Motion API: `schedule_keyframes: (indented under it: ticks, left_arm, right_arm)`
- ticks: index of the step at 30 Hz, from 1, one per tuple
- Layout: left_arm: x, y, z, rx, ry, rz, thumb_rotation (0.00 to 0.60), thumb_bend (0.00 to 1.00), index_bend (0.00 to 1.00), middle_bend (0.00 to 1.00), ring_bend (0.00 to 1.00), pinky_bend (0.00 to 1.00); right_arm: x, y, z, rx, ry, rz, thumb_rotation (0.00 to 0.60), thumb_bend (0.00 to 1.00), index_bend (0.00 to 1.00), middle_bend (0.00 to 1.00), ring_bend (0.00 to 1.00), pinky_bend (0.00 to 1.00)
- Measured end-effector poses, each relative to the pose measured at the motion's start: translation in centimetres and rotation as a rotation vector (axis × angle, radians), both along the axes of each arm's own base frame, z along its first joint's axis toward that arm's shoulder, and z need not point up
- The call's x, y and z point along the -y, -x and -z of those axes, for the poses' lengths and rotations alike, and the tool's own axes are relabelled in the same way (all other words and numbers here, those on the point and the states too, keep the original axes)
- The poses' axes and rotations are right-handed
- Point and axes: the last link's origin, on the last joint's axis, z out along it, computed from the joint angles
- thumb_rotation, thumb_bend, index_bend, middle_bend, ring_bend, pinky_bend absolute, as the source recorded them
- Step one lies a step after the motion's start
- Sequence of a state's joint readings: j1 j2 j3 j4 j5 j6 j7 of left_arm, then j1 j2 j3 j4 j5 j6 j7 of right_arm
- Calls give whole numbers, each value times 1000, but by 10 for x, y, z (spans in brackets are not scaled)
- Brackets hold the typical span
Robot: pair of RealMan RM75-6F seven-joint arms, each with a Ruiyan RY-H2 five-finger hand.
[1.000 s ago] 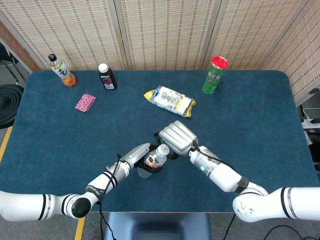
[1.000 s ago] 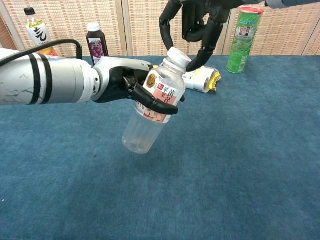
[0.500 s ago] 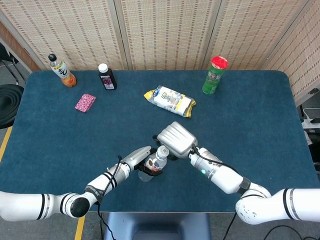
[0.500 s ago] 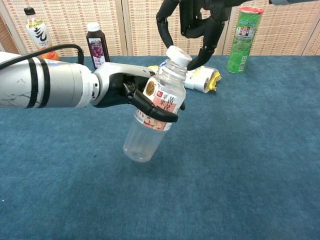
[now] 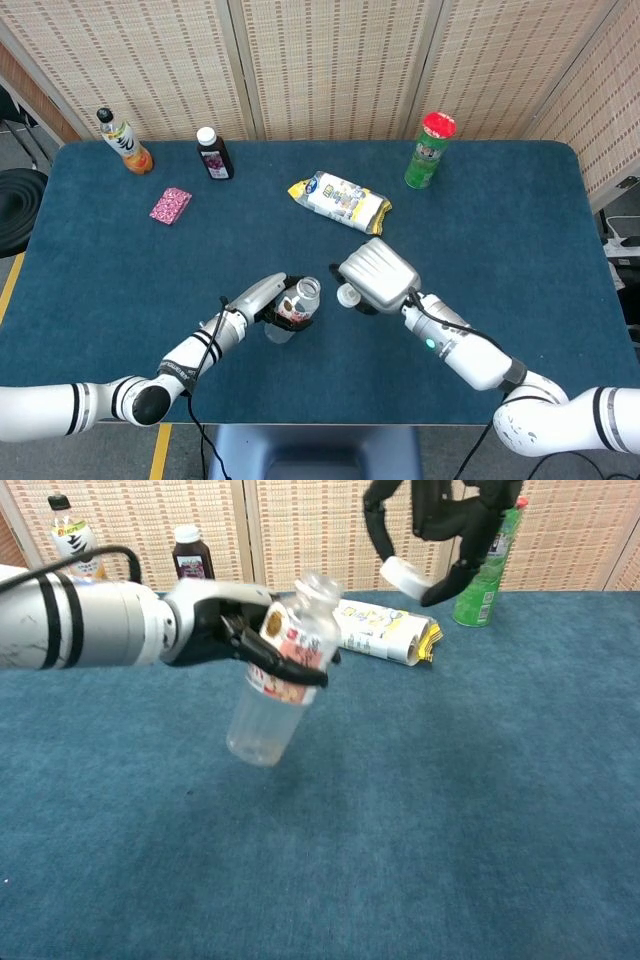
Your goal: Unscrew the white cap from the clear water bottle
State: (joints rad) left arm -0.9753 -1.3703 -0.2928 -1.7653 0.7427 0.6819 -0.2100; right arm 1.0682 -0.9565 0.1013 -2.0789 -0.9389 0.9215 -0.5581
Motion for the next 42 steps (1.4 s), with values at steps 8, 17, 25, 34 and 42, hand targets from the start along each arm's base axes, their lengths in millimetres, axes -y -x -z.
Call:
schedule_keyframes:
  ticks: [8,17,25,34,42]
  left_arm:
    - [-14,22,-30,193,-132,-136,600,620,615,798,434,276]
    - [-14,49,-33,462,-332,-219,600,608,612,792,423,254]
    - [3,71,0,434,-446,-187,600,594,606,785,403,221]
    - [16,89,37,356,-445,-167,600,590,603,781,388,204]
    - [21,93,58,350,-438,-157,600,572,554,695,348,201]
  right_arm:
    - [15,48,2,-107,29,102,600,271,556,935,880,584]
    - [17,81,28,-236,29,113,600,270,554,935,879,584]
    - [15,96,57,-302,42,105,600,269,520,935,875,586]
    - [19,114,96,-339,20,177,600,270,434,935,860,586]
    - [18,118,114,-369,20,193,600,270,346,935,854,585]
